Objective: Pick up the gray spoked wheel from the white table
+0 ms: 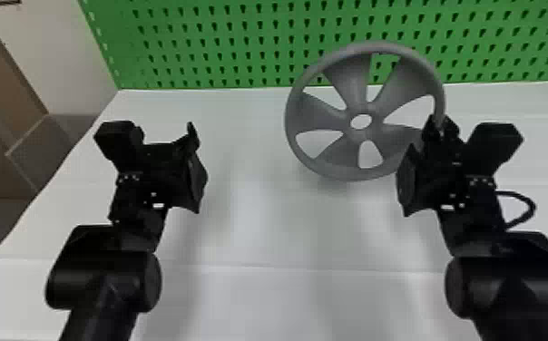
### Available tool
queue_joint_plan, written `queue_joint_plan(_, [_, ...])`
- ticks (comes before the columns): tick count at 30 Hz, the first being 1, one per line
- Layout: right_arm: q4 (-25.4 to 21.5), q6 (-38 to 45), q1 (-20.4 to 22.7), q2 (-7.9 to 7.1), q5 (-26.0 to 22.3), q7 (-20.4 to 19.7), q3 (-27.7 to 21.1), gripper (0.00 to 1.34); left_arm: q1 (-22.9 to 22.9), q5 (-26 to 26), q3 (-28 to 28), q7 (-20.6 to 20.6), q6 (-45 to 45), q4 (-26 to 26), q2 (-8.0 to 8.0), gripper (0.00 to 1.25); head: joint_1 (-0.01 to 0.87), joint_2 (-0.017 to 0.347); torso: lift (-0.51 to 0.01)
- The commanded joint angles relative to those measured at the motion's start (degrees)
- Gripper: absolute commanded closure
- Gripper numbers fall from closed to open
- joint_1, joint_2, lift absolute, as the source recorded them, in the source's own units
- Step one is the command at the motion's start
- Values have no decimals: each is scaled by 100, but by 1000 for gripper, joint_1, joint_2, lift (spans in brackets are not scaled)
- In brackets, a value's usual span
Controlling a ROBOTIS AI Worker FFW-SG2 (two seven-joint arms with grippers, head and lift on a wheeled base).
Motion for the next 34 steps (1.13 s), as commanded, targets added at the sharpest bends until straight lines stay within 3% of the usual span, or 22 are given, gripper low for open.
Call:
queue_joint_plan(1, [0,26,-3,-2,0,0,7,1179,1,0,3,0,0,0,0,194,779,146,-84])
queue_joint_plan(34, [0,61,-20,-11,9,0,78,1179,28,-18,73,35,0,0,0,194,779,146,-84])
